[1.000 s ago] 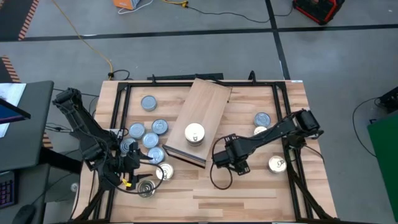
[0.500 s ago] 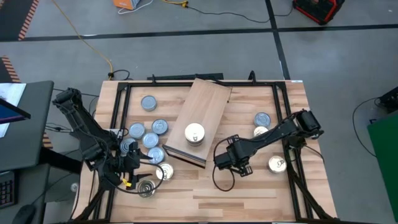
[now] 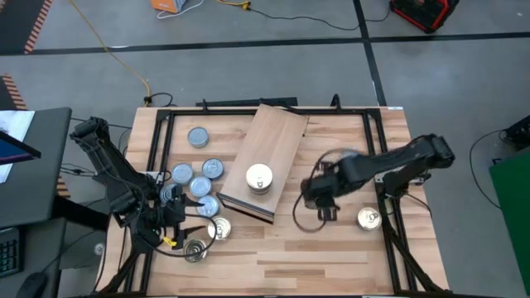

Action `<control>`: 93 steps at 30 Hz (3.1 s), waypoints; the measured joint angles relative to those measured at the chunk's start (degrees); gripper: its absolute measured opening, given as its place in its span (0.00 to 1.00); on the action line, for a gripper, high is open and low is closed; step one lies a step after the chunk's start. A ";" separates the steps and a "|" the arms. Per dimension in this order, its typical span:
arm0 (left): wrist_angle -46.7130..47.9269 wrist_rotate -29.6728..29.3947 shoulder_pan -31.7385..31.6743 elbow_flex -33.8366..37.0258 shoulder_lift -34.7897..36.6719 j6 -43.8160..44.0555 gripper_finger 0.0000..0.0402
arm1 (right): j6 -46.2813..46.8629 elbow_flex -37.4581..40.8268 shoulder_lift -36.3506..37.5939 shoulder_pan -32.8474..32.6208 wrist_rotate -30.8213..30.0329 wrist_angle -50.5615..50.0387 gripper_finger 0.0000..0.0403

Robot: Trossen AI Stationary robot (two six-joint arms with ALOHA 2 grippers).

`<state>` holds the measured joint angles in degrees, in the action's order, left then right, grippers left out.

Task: Stack canned seafood by type on shelf
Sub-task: Put the red tuna can on the shelf, then stack the yellow blue tuna can on top of the red tuna can on the shelf

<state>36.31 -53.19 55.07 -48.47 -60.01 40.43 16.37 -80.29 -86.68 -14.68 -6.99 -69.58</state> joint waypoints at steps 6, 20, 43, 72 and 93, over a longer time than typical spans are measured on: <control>-0.01 -7.34 0.02 0.00 0.00 -3.34 0.74 | -1.85 -0.07 8.25 7.62 0.16 12.20 0.40; -0.35 -11.49 0.02 0.00 0.00 -5.28 0.74 | -6.52 0.02 2.68 29.45 25.16 27.66 0.42; -1.40 -8.60 1.33 0.00 6.58 -11.93 0.74 | -7.00 -7.71 -2.38 42.16 26.61 19.97 0.68; -1.56 -5.60 -1.81 0.00 5.68 -11.18 0.74 | 4.62 25.99 0.43 42.65 -13.75 4.61 0.58; -1.02 -5.06 -1.81 0.00 5.68 -12.13 0.74 | -2.65 21.67 -12.20 34.46 -9.46 10.66 0.57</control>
<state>35.29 -58.24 53.25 -48.47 -54.33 28.30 13.72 -58.62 -98.88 19.78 -16.45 -58.93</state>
